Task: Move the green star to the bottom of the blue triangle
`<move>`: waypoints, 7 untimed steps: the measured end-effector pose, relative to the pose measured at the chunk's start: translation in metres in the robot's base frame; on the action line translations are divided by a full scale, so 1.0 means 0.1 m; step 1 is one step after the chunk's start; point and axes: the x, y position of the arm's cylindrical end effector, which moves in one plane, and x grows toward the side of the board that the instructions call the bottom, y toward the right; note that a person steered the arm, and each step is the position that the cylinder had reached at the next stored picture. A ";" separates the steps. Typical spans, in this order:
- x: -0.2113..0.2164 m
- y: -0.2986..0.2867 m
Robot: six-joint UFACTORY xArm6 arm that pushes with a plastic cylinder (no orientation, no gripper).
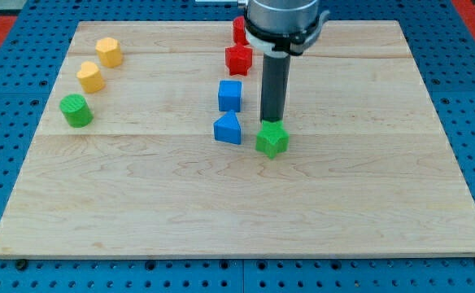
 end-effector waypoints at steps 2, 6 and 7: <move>0.57 0.40; 0.75 0.93; 0.55 0.88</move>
